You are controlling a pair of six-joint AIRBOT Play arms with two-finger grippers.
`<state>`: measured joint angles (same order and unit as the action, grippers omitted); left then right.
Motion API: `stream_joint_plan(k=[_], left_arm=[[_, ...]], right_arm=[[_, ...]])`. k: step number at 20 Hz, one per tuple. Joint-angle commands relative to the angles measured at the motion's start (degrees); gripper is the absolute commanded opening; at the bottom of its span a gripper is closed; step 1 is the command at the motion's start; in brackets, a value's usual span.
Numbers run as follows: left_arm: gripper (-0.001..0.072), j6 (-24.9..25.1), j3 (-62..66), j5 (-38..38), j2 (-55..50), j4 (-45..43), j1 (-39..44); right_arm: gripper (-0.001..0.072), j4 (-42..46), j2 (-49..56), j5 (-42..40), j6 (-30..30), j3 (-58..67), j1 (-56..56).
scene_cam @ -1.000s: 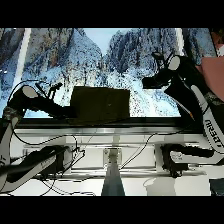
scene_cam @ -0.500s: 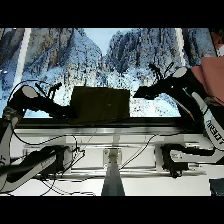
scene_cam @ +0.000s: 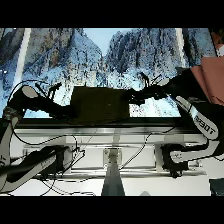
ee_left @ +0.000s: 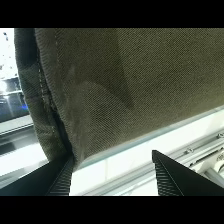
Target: Fold the clothes and pants, and hang the long-sleeved shirts on hangers.
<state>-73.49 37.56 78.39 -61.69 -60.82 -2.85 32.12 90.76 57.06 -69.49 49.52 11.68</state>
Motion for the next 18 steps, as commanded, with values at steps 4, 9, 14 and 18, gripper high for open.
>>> stream_joint_plan(k=[4, 9, 14, 18], left_arm=[[0.0557, 0.04, 0.09, -4.07, -0.02, -0.02, -0.04], [0.0558, 2.71, 8.37, -8.13, 0.00, -0.72, -4.79], [0.0558, 3.91, 23.10, -8.15, 0.31, -0.55, -11.50], [0.0557, 3.87, 27.26, -8.57, 1.09, 0.59, -12.24]], right_arm=[[0.0185, 0.39, 4.24, 0.74, 4.72, 7.87, 7.17], [0.0045, 15.74, -0.31, 0.70, -3.19, 21.94, 4.07], [0.0045, 29.92, -17.40, 4.55, -11.54, 30.47, -7.61], [0.0046, 44.30, -33.27, 9.51, -24.76, 30.47, -20.98]])
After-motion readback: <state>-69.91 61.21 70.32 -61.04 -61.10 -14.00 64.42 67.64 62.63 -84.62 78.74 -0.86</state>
